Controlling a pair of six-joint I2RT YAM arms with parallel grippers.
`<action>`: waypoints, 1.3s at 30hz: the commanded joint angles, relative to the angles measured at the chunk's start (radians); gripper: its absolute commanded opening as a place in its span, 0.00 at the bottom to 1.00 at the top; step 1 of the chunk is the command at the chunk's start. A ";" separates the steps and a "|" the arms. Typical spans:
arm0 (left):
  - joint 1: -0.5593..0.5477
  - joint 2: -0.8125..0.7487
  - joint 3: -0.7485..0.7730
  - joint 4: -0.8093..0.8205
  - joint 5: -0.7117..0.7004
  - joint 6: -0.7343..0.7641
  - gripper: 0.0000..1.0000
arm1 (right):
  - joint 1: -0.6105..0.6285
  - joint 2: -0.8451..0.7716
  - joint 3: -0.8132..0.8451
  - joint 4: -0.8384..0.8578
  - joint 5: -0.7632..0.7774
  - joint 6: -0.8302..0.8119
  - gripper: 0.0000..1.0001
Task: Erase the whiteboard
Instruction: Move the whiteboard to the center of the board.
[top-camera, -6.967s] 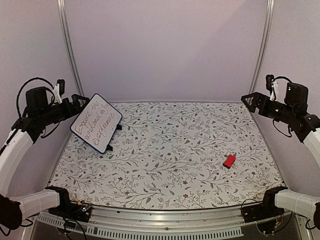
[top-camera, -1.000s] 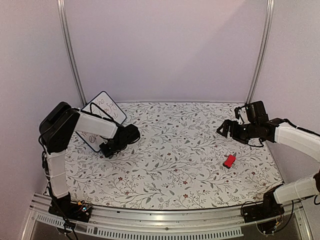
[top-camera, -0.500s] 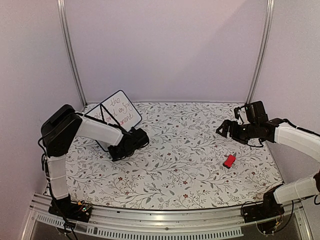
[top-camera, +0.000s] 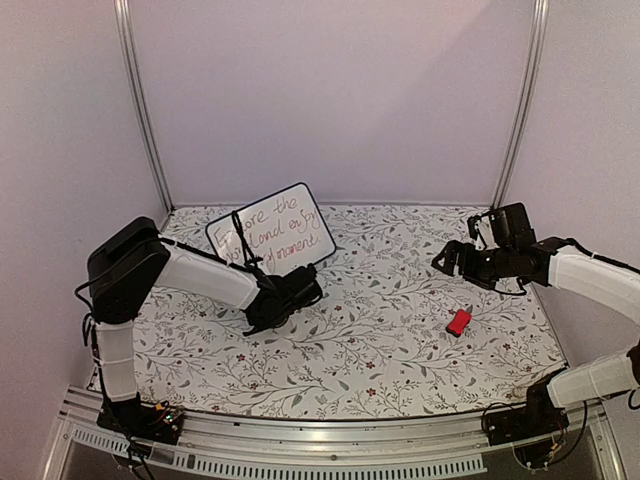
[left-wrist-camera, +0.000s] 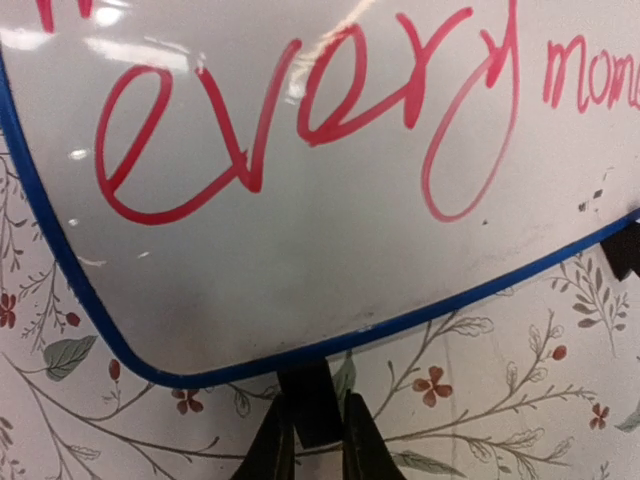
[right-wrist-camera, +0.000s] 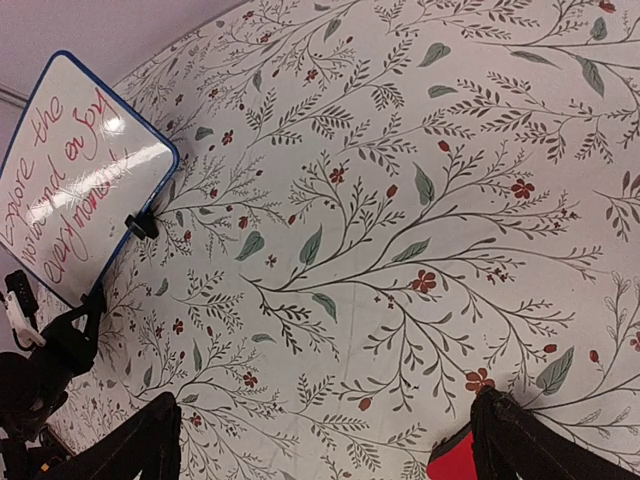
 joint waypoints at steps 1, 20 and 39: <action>-0.068 0.016 -0.024 0.155 0.067 0.190 0.06 | 0.008 -0.004 -0.009 0.022 -0.002 0.009 0.99; -0.130 0.021 -0.026 0.324 0.129 0.366 0.09 | 0.009 0.007 0.000 0.021 -0.004 0.006 0.99; -0.170 -0.176 -0.130 0.424 0.156 0.478 0.58 | 0.009 0.025 0.008 0.022 -0.001 -0.004 0.99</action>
